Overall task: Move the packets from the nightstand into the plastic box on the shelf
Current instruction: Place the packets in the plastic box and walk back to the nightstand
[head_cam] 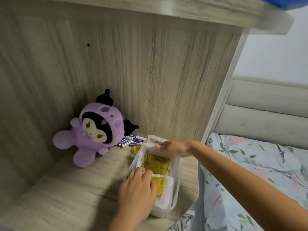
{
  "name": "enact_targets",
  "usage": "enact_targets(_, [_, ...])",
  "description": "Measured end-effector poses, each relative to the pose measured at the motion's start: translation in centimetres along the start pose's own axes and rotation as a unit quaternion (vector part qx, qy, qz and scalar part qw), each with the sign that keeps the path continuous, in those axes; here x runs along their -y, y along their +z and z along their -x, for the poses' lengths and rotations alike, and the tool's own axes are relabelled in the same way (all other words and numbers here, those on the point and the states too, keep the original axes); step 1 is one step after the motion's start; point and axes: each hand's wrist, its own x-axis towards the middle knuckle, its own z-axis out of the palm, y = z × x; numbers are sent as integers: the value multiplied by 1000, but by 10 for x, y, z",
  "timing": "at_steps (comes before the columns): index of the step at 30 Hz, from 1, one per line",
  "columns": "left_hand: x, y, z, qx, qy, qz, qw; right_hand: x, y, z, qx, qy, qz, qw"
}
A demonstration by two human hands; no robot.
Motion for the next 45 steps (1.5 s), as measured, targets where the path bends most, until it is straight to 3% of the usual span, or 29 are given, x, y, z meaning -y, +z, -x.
enact_targets(1, [0,0,1,-2,1,2,1000,1,4,0,-11,-6,-9,1000])
enact_targets(3, [0,-1,3,-4,4,2,1000,1,9,-3,-60,-34,84,994])
enact_targets(5, [0,-1,5,-6,9,3,1000,1,15,-7,-126,-65,190,971])
enact_targets(10, [0,-1,5,-19,14,6,1000,-2,35,-14,-232,-70,291,926])
enact_targets(15, [0,1,3,-20,11,-5,1000,2,45,-19,-282,-67,263,920])
enact_targets(22, [1,-1,3,-21,31,17,999,-4,61,-21,-410,-29,319,854])
enact_targets(27, [9,-4,1,2,60,49,997,-12,65,1,-504,-112,111,849])
enact_targets(30, [15,-8,-3,5,83,102,991,-29,70,32,-556,-138,76,816])
enact_targets(32, [7,-14,-6,-3,106,117,987,-52,77,58,-579,-98,71,806])
enact_targets(36, [-34,-18,-12,21,174,94,980,-101,100,117,-503,33,59,861])
enact_targets(38, [-60,-16,-9,31,222,75,972,-123,117,147,-475,95,83,871])
enact_targets(45, [-155,11,46,103,367,12,924,-186,198,270,-448,319,104,829])
